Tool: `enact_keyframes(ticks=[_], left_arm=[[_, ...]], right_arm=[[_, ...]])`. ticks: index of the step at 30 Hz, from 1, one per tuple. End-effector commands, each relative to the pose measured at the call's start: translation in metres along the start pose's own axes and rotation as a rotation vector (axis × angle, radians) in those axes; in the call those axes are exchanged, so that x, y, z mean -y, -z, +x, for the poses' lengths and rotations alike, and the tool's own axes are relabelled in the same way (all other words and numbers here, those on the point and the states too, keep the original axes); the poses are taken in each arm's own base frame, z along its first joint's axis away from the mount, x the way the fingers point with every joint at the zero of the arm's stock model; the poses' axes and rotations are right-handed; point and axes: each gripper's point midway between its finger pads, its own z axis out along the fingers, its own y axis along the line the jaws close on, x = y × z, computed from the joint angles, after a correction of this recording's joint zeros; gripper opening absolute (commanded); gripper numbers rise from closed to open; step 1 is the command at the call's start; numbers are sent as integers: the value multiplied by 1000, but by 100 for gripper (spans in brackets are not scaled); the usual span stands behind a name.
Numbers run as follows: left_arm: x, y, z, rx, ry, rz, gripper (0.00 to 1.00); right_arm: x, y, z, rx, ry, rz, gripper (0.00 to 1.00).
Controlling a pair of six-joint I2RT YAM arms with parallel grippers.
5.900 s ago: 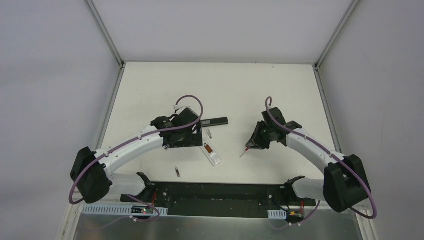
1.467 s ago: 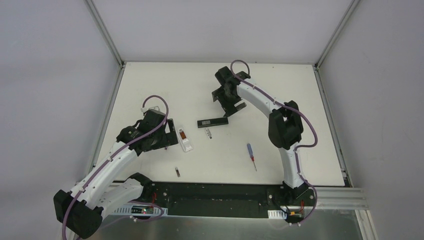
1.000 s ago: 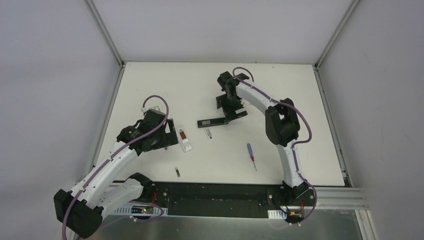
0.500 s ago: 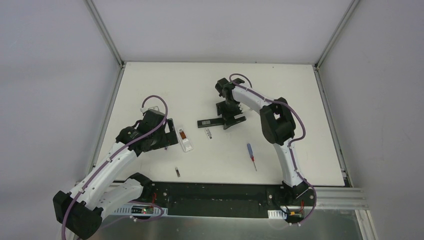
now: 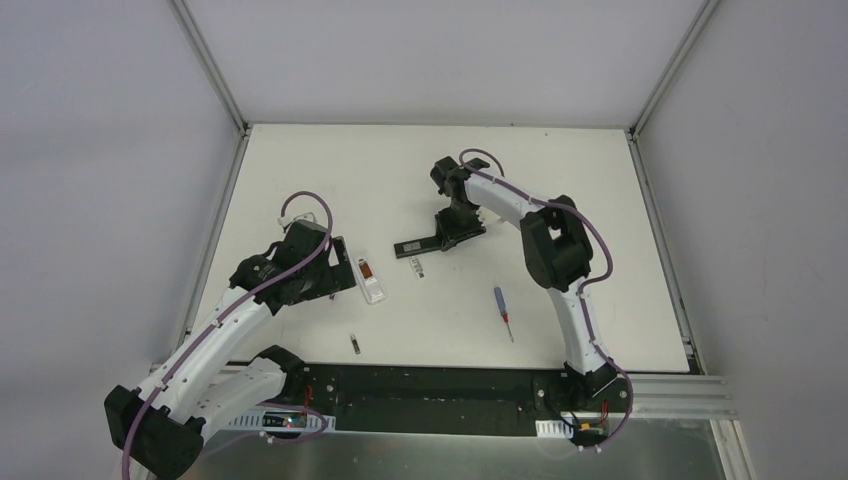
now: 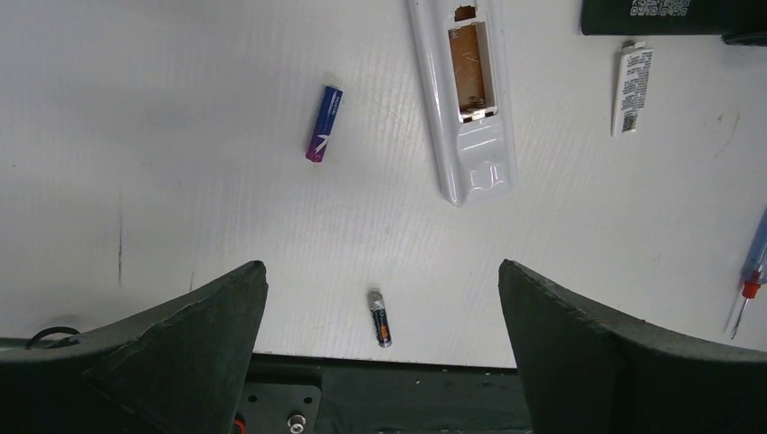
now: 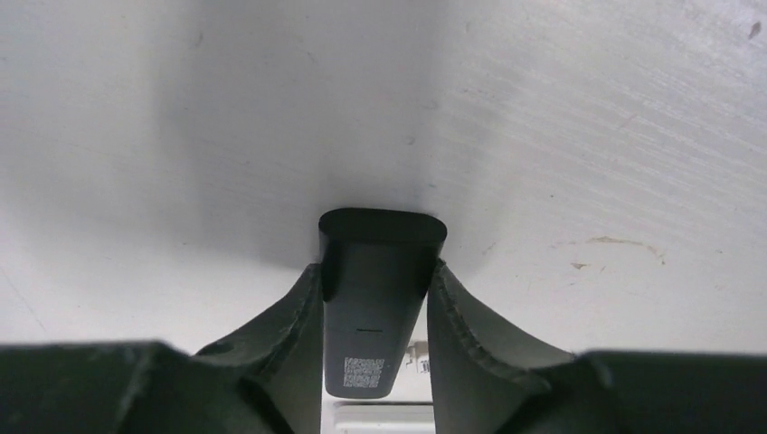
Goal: Unload the batteries from the remote control
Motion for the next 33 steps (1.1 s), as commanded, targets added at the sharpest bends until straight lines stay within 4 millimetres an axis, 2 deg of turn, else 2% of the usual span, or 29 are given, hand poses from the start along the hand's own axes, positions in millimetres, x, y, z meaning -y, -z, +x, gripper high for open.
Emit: enact_keyframes(ticks=[1, 4, 9, 13, 17, 19, 21, 27, 33], left_arm=[[3, 1, -1, -4, 21, 11, 99], [6, 1, -1, -7, 21, 24, 99], [23, 2, -3, -6, 21, 114, 99], [53, 6, -12, 10, 20, 265, 99], [91, 15, -25, 33, 6, 447, 99], [113, 20, -26, 20, -12, 563, 99], [127, 19, -27, 14, -13, 630, 98], [152, 8, -25, -15, 3, 746, 87], [162, -5, -17, -56, -23, 767, 83]], right_arm=[[-3, 16, 0, -18, -32, -72, 22], [-6, 24, -3, -36, -36, -122, 2], [-21, 50, -2, -114, -31, -281, 0], [-22, 78, -2, -109, 23, -384, 0], [-3, 87, 1, -160, 37, -411, 0], [8, 89, 8, -212, 38, -421, 0], [22, 90, 11, -239, 29, -426, 0], [50, 98, 12, -268, 27, -462, 0], [68, 109, 10, -284, 18, -484, 0]])
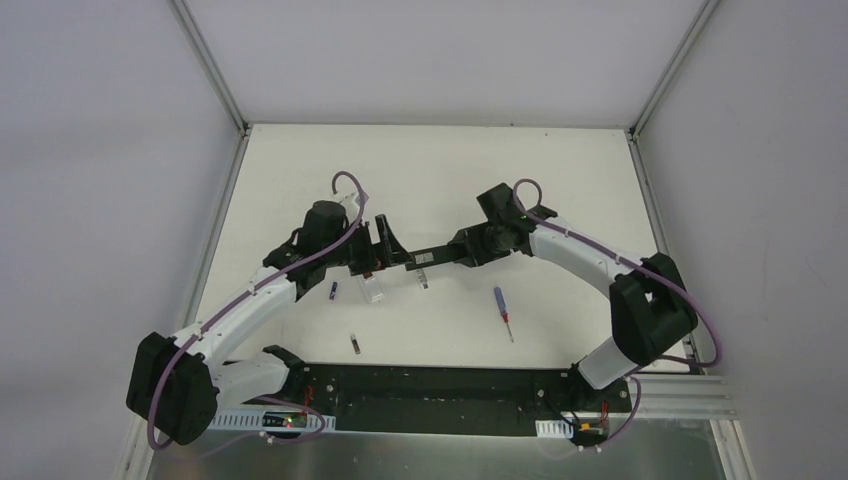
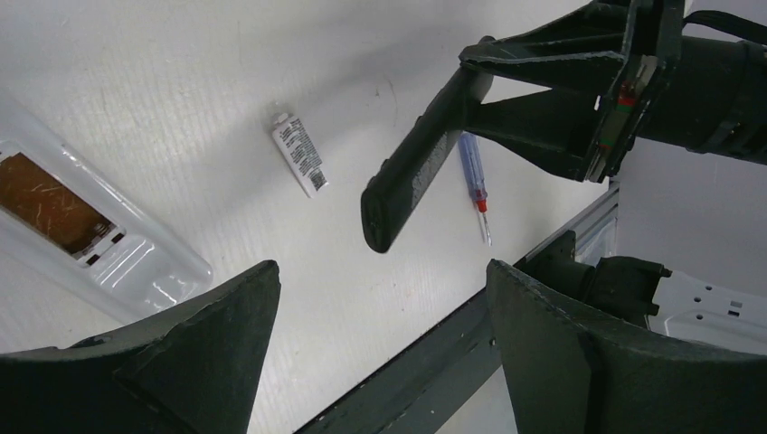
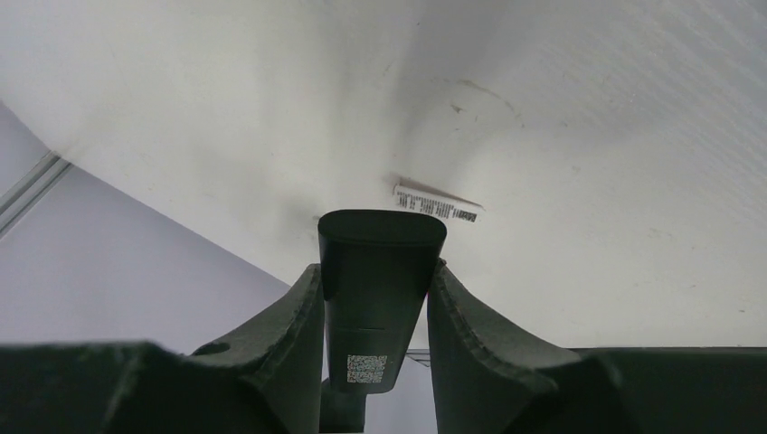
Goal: Unload the batteries from the remote control
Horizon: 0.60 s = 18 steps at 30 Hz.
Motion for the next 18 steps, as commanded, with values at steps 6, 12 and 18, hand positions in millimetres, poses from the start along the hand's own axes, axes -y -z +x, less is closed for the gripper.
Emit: enact_keyframes(ticks=[6, 12, 18], left_arm=[[31, -24, -1, -25, -57, 126, 77], [47, -42, 0, -24, -69, 163, 61], [54, -45, 0, -7, -54, 201, 50]], right_arm=[[-6, 33, 14, -66, -9, -99, 0], [0, 39, 12, -54, -4, -102, 0], [3, 42, 11, -47, 1, -102, 0]])
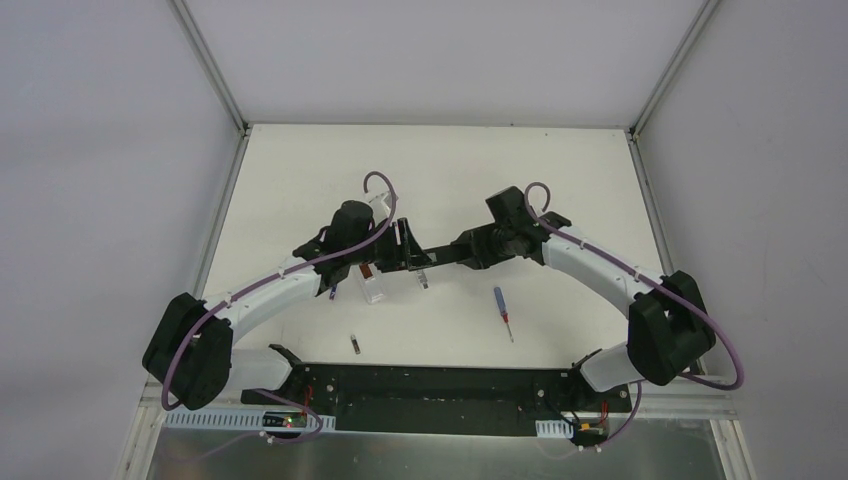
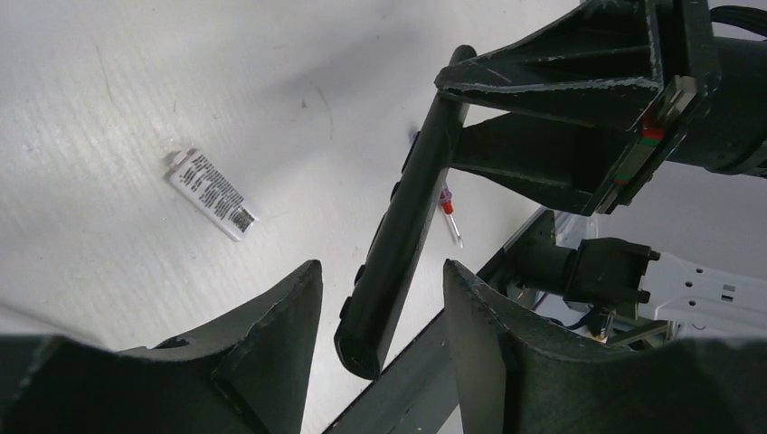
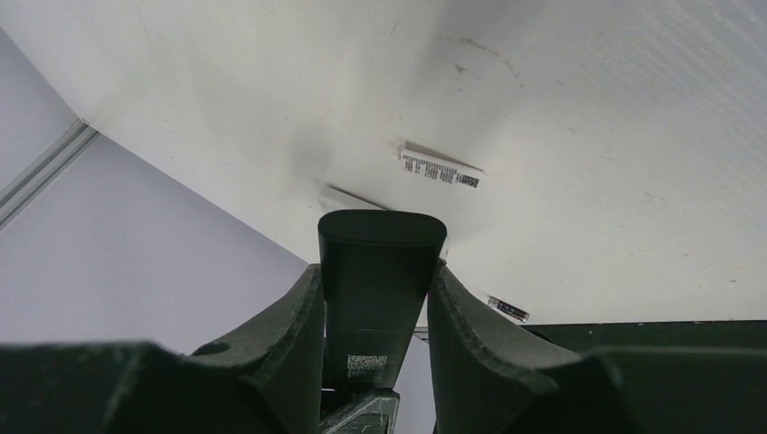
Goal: Unload the batteries from the remote control
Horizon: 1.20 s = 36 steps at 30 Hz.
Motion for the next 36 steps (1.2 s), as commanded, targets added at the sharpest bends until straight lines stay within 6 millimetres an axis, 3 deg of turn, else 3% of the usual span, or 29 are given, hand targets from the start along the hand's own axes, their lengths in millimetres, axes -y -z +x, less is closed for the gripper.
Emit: enact_keyframes(ticks=[1, 17, 23, 25, 27, 28, 31, 32, 36], left_arm=[[25, 0, -20, 72, -22, 88, 49], [25, -2, -10, 36, -31, 117, 27], [21, -3, -6, 7, -37, 100, 10], [21, -4, -4, -1, -39, 101, 1], [20, -5, -2, -13, -39, 100, 0], [20, -4, -1, -19, -42, 102, 0], [20, -3, 1, -33, -57, 100, 0], [20, -3, 2, -41, -64, 98, 0], [24, 2, 5, -75, -95, 108, 0]], right_arm=[[-2, 12, 6, -17, 8, -26, 0], [2, 11, 9, -44, 38, -19, 0], [-1, 12, 15, -90, 73, -57, 1], [-3, 14, 17, -100, 115, -85, 9], [-7, 17, 20, -109, 170, -137, 21], [-9, 20, 21, -111, 201, -169, 30], [-11, 28, 21, -107, 281, -256, 69], [-11, 30, 20, -102, 318, -281, 76], [7, 34, 8, -59, 443, -286, 84]])
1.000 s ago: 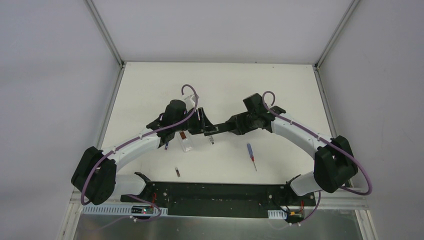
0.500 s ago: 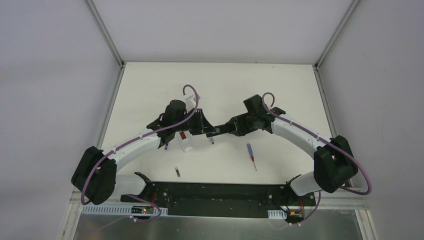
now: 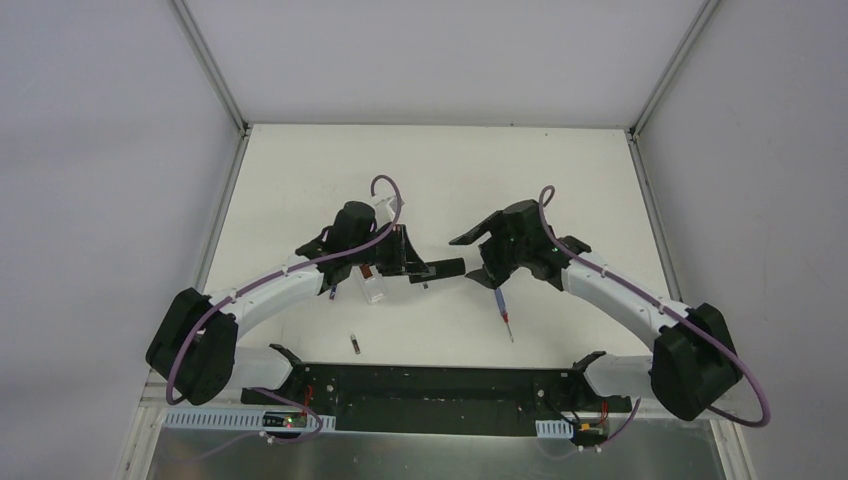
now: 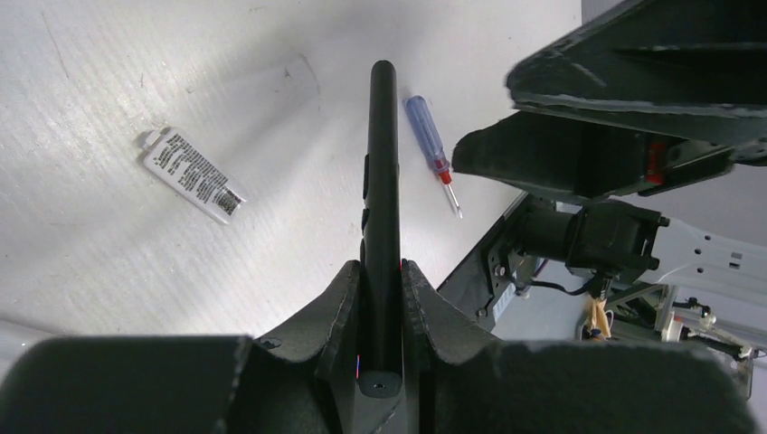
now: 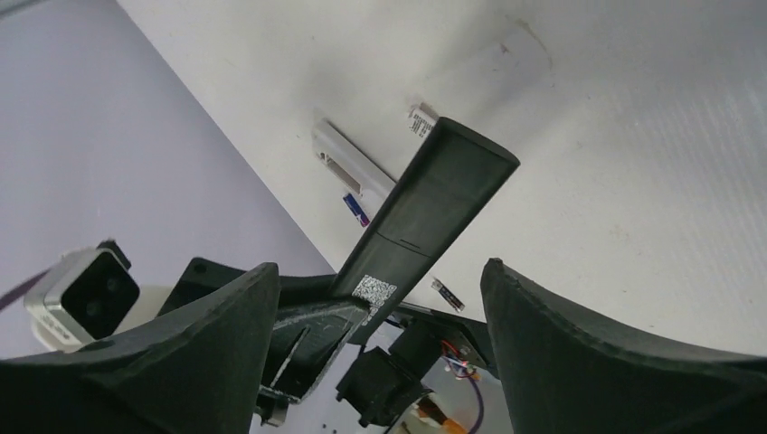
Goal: Unload the batteries from the remote control
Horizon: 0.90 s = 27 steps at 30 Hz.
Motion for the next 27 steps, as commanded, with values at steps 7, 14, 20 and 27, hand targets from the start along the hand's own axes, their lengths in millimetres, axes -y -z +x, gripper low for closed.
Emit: enact_keyframes(ticks=[7, 14, 20, 27], left_arm=[[28, 11, 5, -98, -103, 111, 0], [47, 20, 14, -189, -125, 233, 0], [60, 26, 18, -239, -148, 314, 0], [73, 37, 24, -298, -172, 415, 0]], right_arm=[[26, 18, 10, -91, 504, -132, 88], [35, 30, 38, -260, 728, -256, 90], [32, 36, 46, -303, 811, -306, 69], [35, 38, 40, -281, 836, -314, 27]])
